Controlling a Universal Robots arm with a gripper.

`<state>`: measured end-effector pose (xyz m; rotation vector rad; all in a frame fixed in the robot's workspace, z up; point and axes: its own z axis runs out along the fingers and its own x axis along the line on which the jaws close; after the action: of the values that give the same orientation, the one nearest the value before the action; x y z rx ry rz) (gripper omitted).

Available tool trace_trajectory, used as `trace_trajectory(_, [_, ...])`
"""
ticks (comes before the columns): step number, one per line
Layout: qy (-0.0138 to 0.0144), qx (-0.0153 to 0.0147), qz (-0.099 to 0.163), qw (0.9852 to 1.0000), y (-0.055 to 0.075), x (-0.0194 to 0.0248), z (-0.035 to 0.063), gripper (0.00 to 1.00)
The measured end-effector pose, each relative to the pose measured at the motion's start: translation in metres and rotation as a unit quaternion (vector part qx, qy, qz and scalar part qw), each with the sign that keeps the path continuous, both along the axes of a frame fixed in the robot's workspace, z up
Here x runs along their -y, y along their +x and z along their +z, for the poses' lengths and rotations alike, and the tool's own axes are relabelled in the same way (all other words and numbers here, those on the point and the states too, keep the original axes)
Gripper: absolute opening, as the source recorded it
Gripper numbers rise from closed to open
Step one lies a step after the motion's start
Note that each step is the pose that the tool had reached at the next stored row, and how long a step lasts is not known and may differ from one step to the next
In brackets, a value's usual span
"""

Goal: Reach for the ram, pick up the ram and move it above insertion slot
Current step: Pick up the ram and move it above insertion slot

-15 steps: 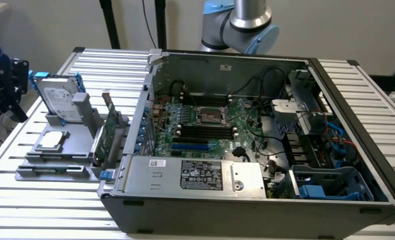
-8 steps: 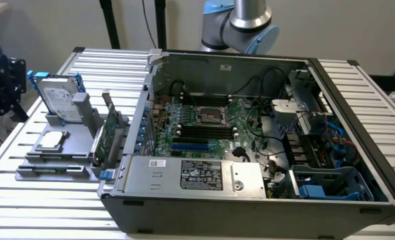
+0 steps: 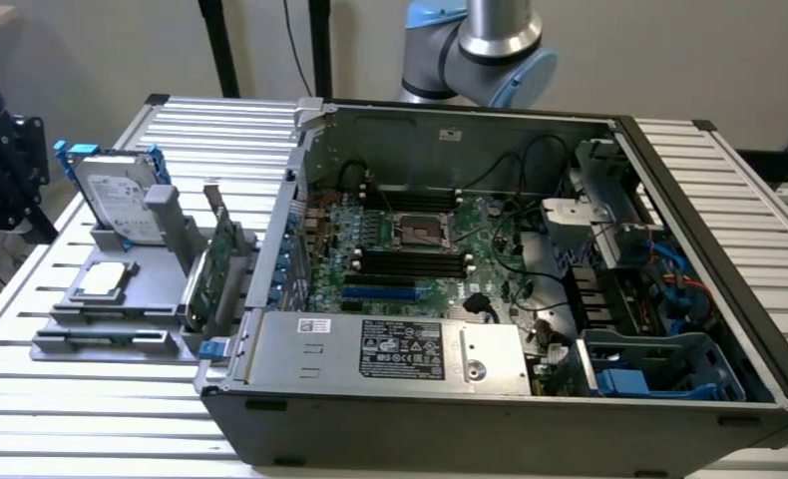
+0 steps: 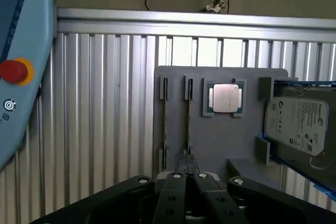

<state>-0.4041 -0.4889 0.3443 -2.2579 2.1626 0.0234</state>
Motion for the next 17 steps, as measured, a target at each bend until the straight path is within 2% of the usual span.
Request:
trace_trajectory(4, [0.0, 0.0, 0.001, 1.0, 0.0, 0.0, 0.0, 0.18])
trace_trajectory(7, [0.0001, 0.0001, 0.0, 1.0, 0.0, 0.0005, -0.0008, 0.36])
trace_trajectory(10, [0.0001, 0.0001, -0.006, 1.0, 0.0, 0.0025, -0.005, 0.42])
trace_trajectory(11, [0.0001, 0.0001, -0.008, 1.0, 0.0, 0.0032, -0.0069, 0.48])
trace_trajectory(17, [0.0004, 0.0, -0.024, 0.9997, 0.0, 0.006, -0.0176, 0.48])
